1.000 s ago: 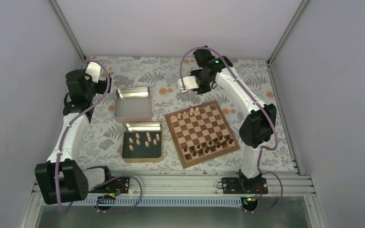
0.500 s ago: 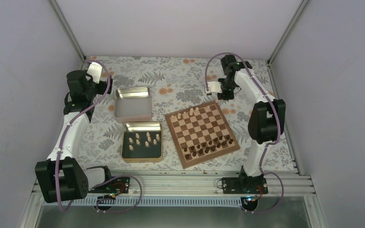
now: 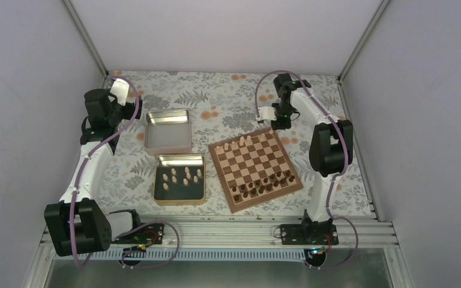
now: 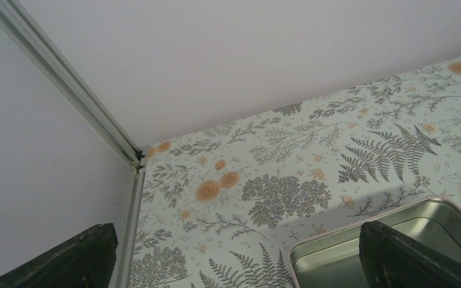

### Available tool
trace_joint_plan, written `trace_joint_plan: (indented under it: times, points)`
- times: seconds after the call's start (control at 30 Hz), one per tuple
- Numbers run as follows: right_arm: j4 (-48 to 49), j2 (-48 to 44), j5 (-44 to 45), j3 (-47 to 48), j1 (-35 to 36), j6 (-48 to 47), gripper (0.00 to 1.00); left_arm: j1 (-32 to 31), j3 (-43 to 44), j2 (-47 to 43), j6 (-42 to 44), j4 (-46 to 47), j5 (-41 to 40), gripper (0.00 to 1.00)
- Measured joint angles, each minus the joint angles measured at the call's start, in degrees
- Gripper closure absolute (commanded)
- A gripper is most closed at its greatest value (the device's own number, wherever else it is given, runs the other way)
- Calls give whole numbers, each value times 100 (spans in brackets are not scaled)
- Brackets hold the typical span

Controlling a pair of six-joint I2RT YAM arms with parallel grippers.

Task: Set up the chess pieces on the board
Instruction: Place the chess piece on the chessboard.

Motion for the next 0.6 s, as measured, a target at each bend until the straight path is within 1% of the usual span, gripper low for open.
trace_joint_plan:
  times: [0.17, 0.37, 0.6]
  points:
    - [66, 0, 76, 105, 271, 76, 94, 0, 0, 0, 0, -4, -2, 0]
    - [33, 0, 223, 511, 767, 225, 94, 0, 0, 0, 0, -15, 0, 0]
    - [-72, 2, 505, 549, 1176, 417, 93, 0, 0, 0, 0, -17, 0, 0]
